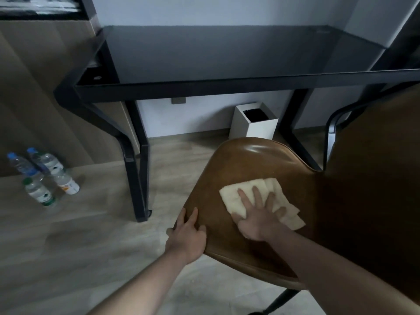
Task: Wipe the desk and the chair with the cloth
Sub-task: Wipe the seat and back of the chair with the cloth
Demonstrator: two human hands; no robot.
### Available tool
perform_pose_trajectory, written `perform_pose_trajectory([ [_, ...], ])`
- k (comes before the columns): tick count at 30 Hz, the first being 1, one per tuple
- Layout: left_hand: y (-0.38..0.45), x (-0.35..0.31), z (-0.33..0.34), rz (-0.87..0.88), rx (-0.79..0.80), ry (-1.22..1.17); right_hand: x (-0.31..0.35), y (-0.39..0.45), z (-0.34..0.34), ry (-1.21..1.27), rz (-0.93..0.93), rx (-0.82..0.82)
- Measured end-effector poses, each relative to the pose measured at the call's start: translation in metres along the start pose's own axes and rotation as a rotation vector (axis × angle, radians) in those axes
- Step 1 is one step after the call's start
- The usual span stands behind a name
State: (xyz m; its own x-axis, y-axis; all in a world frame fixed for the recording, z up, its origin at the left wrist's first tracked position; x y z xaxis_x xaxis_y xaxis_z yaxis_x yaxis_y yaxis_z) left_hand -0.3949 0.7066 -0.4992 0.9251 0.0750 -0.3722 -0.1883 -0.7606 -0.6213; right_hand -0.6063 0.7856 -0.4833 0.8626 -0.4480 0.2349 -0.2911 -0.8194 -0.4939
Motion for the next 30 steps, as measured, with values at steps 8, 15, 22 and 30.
perform_pose_trajectory([
  [8,0.018,0.005,0.000,0.011,-0.027,-0.016,0.006,0.075,-0.043,-0.017,0.008,-0.089],
  [15,0.010,-0.002,-0.010,-0.011,-0.001,0.065,-0.002,-0.004,-0.001,0.004,-0.068,-0.011],
  [22,-0.020,-0.020,-0.016,0.034,-0.180,0.242,-0.012,-0.072,0.024,0.145,-0.058,-0.013],
  [30,-0.025,-0.016,0.008,-0.056,-0.037,-0.047,-0.021,-0.049,0.011,0.108,0.042,-0.058],
])
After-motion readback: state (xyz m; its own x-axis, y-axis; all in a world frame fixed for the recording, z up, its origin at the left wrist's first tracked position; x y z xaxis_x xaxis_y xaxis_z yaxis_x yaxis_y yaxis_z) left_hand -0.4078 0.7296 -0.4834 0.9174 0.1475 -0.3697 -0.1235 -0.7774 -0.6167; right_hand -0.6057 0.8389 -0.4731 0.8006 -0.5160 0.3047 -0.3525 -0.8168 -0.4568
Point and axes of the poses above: each hand's wrist, its own y-axis towards the middle knuckle, its own z-axis out of the palm, x = y × z, the point moved 7 cm from there along y, towards the middle knuckle, and after that the axes turned 14 degrees about -z, right-handed, at the moved point
